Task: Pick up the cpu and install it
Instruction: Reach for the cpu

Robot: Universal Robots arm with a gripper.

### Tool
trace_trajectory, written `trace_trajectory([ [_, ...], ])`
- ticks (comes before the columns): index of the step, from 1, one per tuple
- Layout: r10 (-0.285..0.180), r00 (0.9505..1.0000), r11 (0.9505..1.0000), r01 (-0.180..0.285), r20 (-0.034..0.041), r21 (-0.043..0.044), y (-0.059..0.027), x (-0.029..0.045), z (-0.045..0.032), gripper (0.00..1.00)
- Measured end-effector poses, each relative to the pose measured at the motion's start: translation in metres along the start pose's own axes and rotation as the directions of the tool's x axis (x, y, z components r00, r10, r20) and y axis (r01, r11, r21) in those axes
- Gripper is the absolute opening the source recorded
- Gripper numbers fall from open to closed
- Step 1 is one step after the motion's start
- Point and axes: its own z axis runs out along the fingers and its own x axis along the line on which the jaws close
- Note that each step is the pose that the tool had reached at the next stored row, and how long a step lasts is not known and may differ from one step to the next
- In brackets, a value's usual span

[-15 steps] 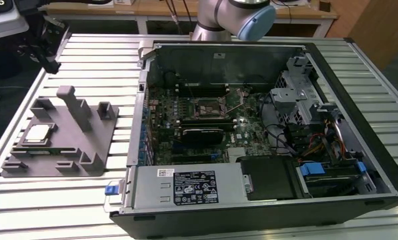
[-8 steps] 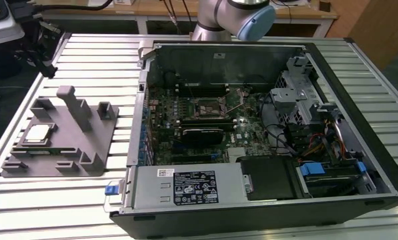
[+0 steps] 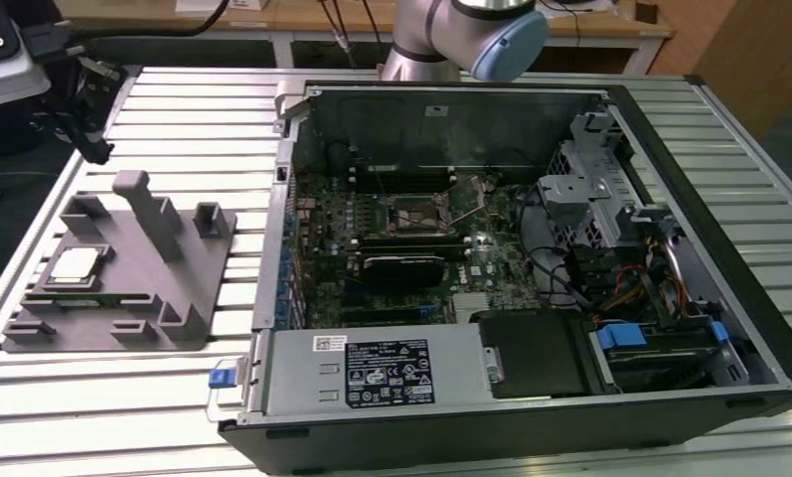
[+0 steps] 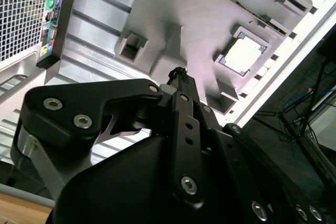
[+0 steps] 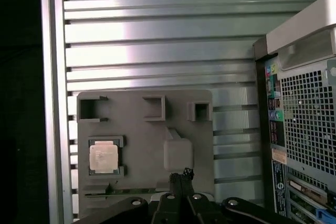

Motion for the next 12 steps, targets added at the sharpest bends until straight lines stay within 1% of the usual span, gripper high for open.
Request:
trace_trajectory([
  [5,0.000,1.0000,1.0000,0.000,-0.0002,0.0001,-0.0008,0.0060,0.0066,0.11],
  [12,0.000,1.0000,1.0000,0.000,0.0000,0.0000,-0.0019,0.0163,0.0149,0.11],
])
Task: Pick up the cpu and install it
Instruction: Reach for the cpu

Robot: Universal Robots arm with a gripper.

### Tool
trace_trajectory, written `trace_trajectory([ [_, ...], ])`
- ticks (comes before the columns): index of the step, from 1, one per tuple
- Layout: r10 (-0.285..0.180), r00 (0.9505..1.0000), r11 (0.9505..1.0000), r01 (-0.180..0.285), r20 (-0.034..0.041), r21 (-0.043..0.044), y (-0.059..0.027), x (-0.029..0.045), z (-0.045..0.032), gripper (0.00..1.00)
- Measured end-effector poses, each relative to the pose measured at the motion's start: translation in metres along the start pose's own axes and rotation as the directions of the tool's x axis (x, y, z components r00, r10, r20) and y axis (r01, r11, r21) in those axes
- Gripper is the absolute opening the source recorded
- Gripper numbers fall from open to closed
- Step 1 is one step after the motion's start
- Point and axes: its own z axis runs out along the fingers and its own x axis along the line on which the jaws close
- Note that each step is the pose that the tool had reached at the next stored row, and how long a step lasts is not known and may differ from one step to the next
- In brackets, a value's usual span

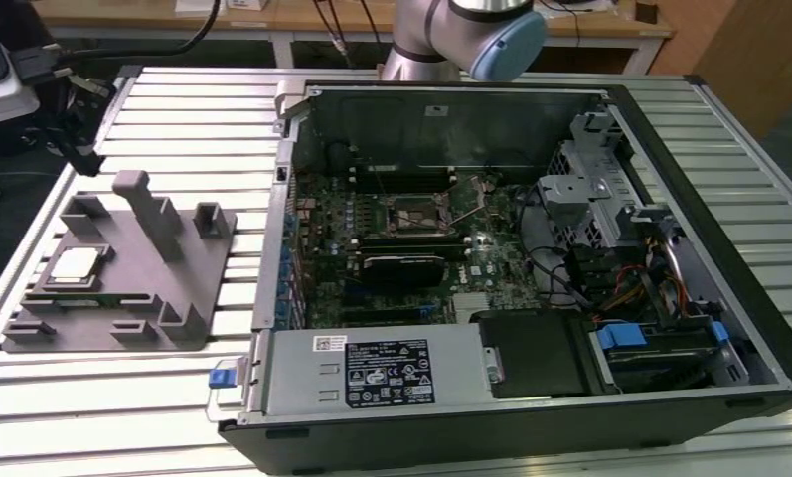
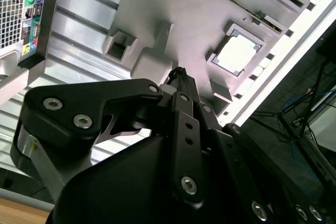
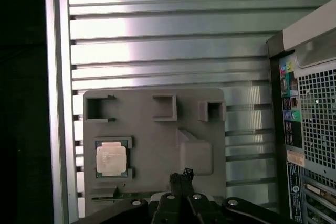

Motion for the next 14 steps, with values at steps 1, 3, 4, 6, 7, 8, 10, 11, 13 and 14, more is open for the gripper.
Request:
trace_trajectory([
  [1,0.000,1.0000,1.0000,0.000,-0.0002,0.0001,-0.0002,0.0015,0.0011,0.11],
  [3,0.000,1.0000,1.0000,0.000,-0.0001,0.0001,-0.0005,0.0045,0.0036,0.11],
  [4,0.000,1.0000,1.0000,0.000,-0.0001,0.0001,-0.0007,0.0061,0.0047,0.11],
  [6,0.000,1.0000,1.0000,0.000,-0.0001,0.0001,-0.0011,0.0098,0.0069,0.11],
  [7,0.000,1.0000,1.0000,0.000,-0.0001,0.0001,-0.0012,0.0115,0.0080,0.11],
  [8,0.000,1.0000,1.0000,0.000,0.0000,0.0000,-0.0014,0.0130,0.0092,0.11],
  [10,0.000,1.0000,1.0000,0.000,0.0001,0.0000,-0.0016,0.0149,0.0114,0.11],
  [11,-0.001,1.0000,1.0000,0.001,-0.0001,-0.0001,-0.0017,0.0155,0.0125,0.11],
  [13,-0.004,1.0000,1.0000,0.004,-0.0002,-0.0004,-0.0019,0.0165,0.0148,0.11],
  [14,-0.005,1.0000,1.0000,0.005,-0.0004,-0.0007,-0.0020,0.0171,0.0159,0.11],
])
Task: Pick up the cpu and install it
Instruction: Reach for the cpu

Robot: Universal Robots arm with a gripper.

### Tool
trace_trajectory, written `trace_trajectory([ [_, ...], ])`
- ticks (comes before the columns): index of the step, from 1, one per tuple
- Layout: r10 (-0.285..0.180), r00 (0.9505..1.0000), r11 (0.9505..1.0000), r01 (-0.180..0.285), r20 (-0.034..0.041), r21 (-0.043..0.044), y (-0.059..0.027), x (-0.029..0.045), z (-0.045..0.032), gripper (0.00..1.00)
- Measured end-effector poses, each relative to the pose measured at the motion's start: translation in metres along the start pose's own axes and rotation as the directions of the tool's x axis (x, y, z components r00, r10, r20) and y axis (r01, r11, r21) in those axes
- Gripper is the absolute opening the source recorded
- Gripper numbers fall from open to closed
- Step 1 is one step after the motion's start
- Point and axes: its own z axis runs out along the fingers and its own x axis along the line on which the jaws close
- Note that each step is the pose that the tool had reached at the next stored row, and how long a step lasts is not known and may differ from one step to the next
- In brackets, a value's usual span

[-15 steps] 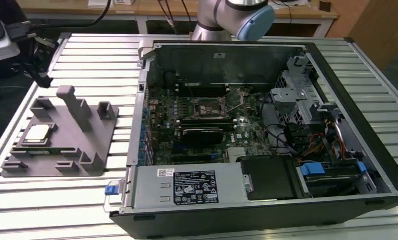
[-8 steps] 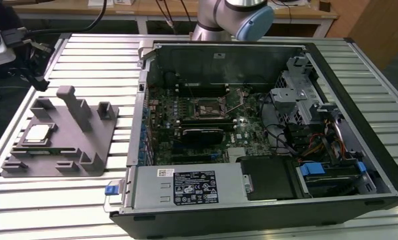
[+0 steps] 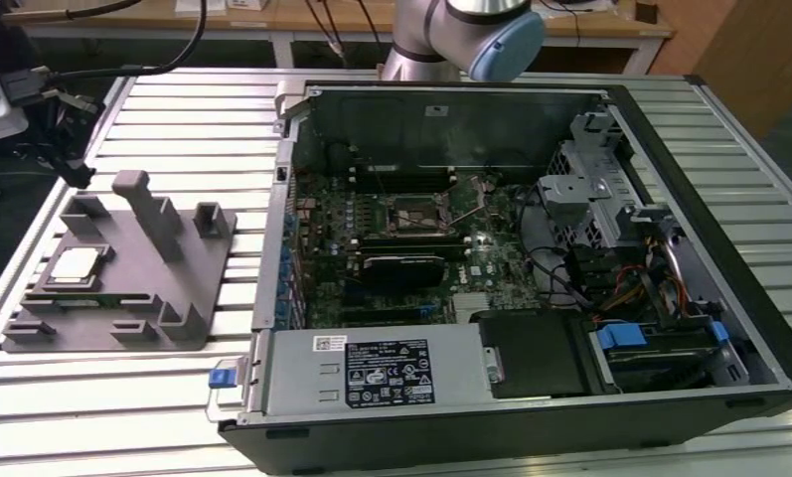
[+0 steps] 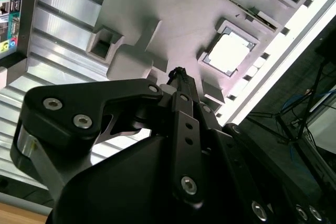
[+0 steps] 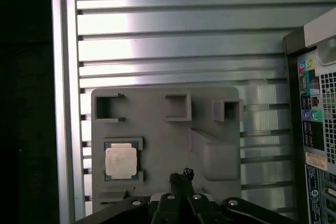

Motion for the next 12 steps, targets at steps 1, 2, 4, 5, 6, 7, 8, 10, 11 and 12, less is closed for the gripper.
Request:
trace_trajectory([
  [1,-0.002,1.0000,1.0000,0.002,-0.0001,-0.0004,-0.0001,0.0005,0.0011,0.11],
  [2,-0.003,1.0000,1.0000,0.003,-0.0002,-0.0008,-0.0002,0.0011,0.0022,0.11],
  [4,-0.006,1.0000,1.0000,0.006,-0.0006,-0.0017,-0.0004,0.0024,0.0041,0.11],
  [5,-0.007,1.0000,1.0000,0.007,-0.0006,-0.0024,-0.0004,0.0031,0.0051,0.11],
  [6,-0.009,1.0000,1.0000,0.009,-0.0006,-0.0035,-0.0005,0.0038,0.0061,0.11],
  [7,-0.010,0.9999,0.9999,0.010,-0.0007,-0.0044,-0.0006,0.0045,0.0070,0.11],
  [8,-0.012,0.9999,0.9999,0.012,-0.0007,-0.0056,-0.0007,0.0052,0.0080,0.11],
  [10,-0.015,0.9999,0.9999,0.015,-0.0011,-0.0074,-0.0009,0.0064,0.0096,0.11],
  [11,-0.016,0.9999,0.9998,0.016,-0.0012,-0.0082,-0.0009,0.0070,0.0104,0.11],
  [12,-0.018,0.9998,0.9998,0.018,-0.0013,-0.0089,-0.0010,0.0076,0.0112,0.11],
])
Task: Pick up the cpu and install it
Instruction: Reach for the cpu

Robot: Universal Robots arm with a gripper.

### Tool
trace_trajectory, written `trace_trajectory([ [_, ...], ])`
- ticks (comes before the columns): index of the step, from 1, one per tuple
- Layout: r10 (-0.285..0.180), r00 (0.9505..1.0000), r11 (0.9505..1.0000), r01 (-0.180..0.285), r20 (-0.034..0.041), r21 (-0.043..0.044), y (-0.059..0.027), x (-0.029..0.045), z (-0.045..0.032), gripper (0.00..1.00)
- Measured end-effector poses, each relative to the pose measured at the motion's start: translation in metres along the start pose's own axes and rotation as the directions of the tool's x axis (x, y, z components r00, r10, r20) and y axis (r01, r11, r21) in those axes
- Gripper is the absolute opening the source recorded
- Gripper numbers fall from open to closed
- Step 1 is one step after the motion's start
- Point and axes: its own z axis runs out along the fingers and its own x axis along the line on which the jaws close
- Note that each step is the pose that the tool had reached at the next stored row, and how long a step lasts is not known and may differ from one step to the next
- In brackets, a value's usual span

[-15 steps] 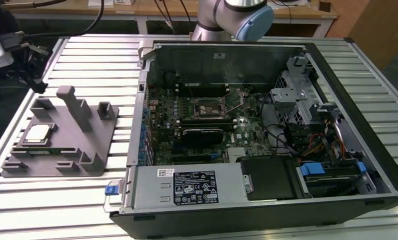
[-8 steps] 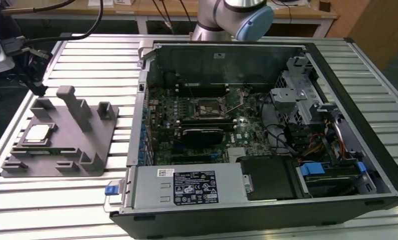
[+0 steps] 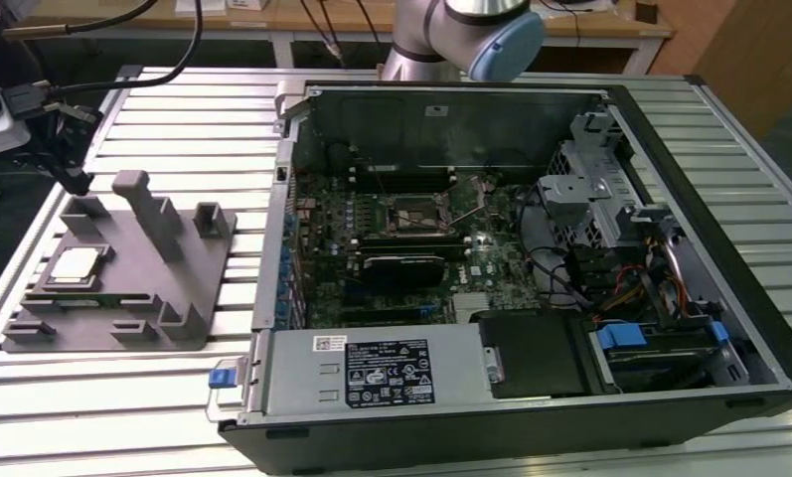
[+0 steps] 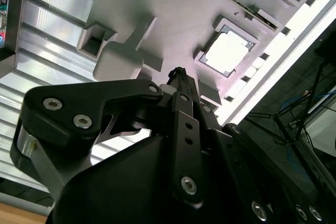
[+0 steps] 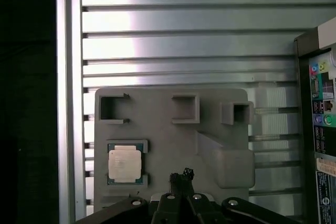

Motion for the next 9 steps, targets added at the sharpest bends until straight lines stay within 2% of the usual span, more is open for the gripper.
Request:
trace_trajectory([
  [9,-0.002,1.0000,1.0000,0.002,-0.0001,-0.0004,-0.0007,0.0089,0.0053,0.11],
])
